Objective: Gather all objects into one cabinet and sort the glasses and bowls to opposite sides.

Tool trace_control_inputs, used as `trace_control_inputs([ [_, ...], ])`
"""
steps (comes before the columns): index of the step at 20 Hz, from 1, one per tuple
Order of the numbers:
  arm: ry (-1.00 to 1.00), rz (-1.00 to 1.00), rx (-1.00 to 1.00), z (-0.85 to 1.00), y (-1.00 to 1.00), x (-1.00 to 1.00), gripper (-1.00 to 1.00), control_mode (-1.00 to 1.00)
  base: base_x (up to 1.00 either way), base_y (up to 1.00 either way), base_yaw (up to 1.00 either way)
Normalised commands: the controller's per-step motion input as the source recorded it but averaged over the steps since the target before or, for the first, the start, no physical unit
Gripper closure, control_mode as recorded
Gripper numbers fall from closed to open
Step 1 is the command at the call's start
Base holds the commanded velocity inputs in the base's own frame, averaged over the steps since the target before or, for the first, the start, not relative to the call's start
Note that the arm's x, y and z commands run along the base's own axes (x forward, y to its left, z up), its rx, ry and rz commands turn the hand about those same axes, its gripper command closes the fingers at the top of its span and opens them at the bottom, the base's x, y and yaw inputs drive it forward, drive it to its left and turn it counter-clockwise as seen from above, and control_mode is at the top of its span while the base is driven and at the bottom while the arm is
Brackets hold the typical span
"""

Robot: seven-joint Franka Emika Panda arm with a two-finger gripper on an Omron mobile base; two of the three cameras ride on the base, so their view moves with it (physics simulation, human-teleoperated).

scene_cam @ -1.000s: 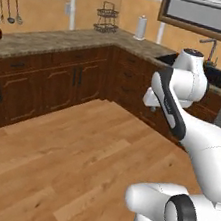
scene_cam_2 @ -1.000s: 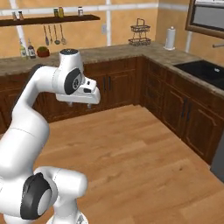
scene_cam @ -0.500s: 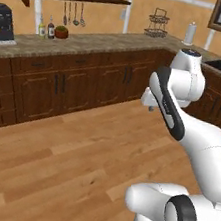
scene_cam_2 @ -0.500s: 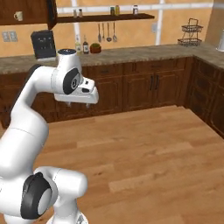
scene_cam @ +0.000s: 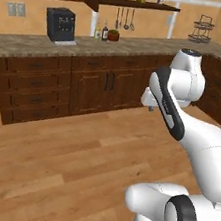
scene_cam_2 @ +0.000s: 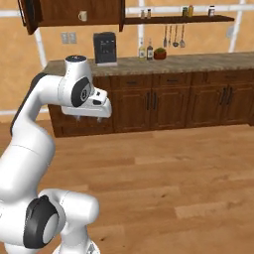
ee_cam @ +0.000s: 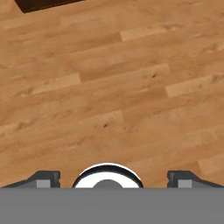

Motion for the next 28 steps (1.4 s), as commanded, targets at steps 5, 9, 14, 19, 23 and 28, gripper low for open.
trace_control_inputs([
  [5, 0.00, 0.00, 0.00, 0.00, 0.00, 0.00, -1.00, 1.00, 0.00, 0.99, 0.27],
  [9, 0.00, 0.00, 0.00, 0.00, 0.00, 0.00, -1.00, 1.00, 0.20, 0.76, 0.22],
  [14, 0.00, 0.00, 0.00, 0.00, 0.00, 0.00, -1.00, 1.00, 0.68, 0.15, 0.31],
  [19, 0.00, 0.00, 0.00, 0.00, 0.00, 0.00, -1.00, 1.00, 0.73, -0.40, 0.47],
  [23, 0.00, 0.00, 0.00, 0.00, 0.00, 0.00, -1.00, 1.00, 0.52, -0.77, 0.52],
  [28, 0.00, 0.00, 0.00, 0.00, 0.00, 0.00, -1.00, 1.00, 0.24, -1.00, 0.34],
])
